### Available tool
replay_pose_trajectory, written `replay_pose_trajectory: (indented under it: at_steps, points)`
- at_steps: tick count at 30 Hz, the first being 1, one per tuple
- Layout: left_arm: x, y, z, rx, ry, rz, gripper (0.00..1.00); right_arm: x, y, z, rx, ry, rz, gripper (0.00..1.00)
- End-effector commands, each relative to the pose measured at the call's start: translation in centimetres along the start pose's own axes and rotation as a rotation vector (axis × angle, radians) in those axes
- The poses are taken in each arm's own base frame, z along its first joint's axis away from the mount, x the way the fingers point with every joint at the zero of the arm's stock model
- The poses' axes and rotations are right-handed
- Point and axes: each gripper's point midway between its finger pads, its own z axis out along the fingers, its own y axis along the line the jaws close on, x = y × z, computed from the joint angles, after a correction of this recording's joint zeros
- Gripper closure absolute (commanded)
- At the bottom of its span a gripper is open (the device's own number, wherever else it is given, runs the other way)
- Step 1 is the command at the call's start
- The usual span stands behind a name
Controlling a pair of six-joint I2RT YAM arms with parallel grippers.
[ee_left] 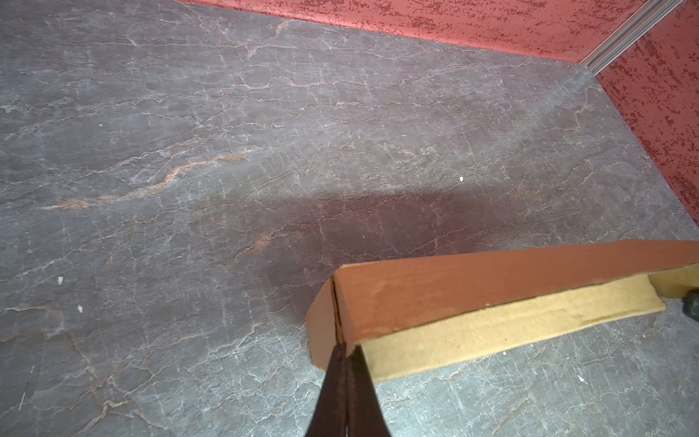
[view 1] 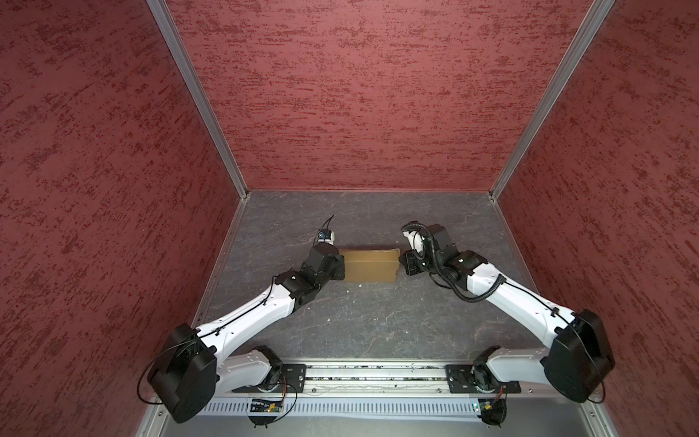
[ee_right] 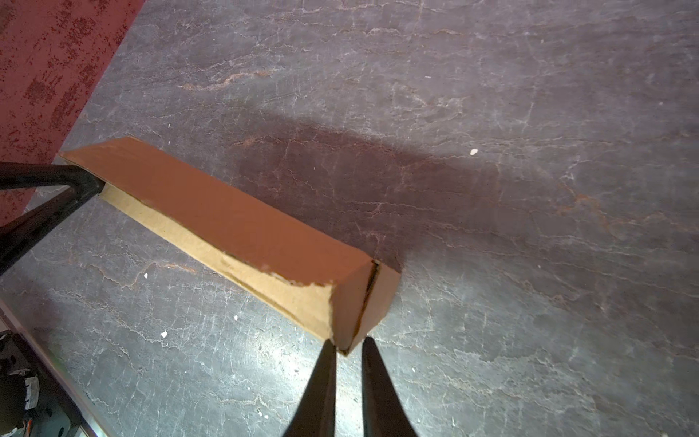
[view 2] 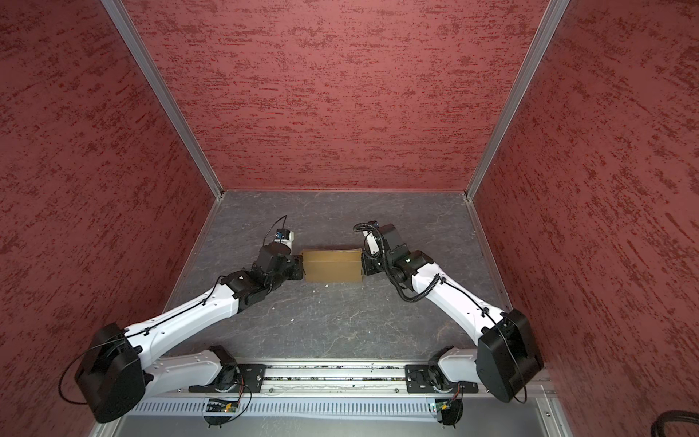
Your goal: Fold the paper box
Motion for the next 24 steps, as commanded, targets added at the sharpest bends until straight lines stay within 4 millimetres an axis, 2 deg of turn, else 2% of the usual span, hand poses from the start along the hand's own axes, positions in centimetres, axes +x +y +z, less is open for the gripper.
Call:
replay_pose_trajectory:
  at_steps: [1,6,10,14,17,24]
  points:
    - [3.0,0.9,0.4,-0.038,0.1,0.034,1.0,-0.5,-0.2,-0.6,0.004,-0.03,0.021,0.84]
    - [3.0,0.9,0.5,-0.038,0.099,0.033,1.0,-0.6,0.6,-0.9,-0.041,-0.031,0.012,0.77]
    - [3.1,1.0,0.7,-0.042,0.105,0.033,1.0,-1.3,1.1,-2.3,-0.066,-0.067,0.001,0.71]
    - [3.0,0.9,0.8,-0.047,0.098,0.031,1.0,-2.4,1.2,-3.9,-0.076,-0.12,0.032,0.55]
    - [3.0,0.9,0.9,-0.054,0.097,0.029,1.0,-3.2,0.4,-4.6,-0.047,-0.157,0.095,0.45]
    - [3.4,0.8,1.1,-0.062,0.09,0.027,1.0,-4.3,-1.5,-4.1,-0.06,-0.212,0.352,0.39]
